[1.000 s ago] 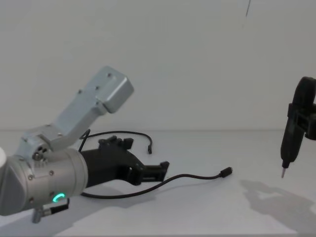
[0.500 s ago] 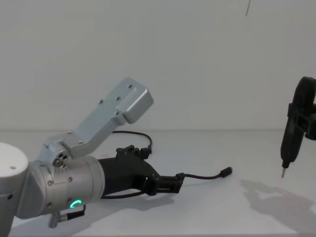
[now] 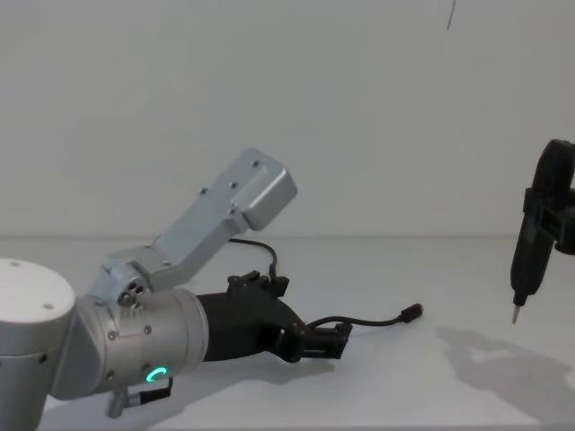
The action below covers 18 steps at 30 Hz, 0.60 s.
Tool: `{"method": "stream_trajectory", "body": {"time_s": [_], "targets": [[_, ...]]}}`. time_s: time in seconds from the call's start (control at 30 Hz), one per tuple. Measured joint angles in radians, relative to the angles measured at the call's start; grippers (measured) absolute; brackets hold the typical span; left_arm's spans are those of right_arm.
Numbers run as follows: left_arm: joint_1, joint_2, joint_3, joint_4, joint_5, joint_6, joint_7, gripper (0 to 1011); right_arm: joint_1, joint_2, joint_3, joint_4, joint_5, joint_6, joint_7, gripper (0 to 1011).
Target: Pick up the data cable with the one hand.
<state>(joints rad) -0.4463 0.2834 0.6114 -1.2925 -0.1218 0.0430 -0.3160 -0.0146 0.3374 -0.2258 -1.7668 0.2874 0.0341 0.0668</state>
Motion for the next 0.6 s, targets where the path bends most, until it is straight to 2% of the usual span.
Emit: {"method": "stream_trajectory", "body": {"time_s": [0.2,0.33,0.47,0.5,0.6], "targets": [[-0.013,-0.020,0.004,0.032,0.005,0.006,-0.007,1001,0.000,0.000,0.000,0.000,0.000,0.000,0.000,269],[-0.021,-0.035,0.005,0.052,0.008,0.007,-0.010,954,0.000,0.000,0.000,0.000,0.000,0.000,0.000,269],[-0.029,-0.049,0.005,0.071,0.010,0.007,-0.012,842,0.000,0.000,0.000,0.000,0.000,0.000,0.000,269],[-0.030,-0.050,0.005,0.073,0.010,0.007,-0.013,842,0.000,0.000,0.000,0.000,0.000,0.000,0.000,269],[-0.033,-0.057,0.005,0.082,0.011,0.007,-0.014,729,0.000,0.000,0.000,0.000,0.000,0.000,0.000,269]]}}
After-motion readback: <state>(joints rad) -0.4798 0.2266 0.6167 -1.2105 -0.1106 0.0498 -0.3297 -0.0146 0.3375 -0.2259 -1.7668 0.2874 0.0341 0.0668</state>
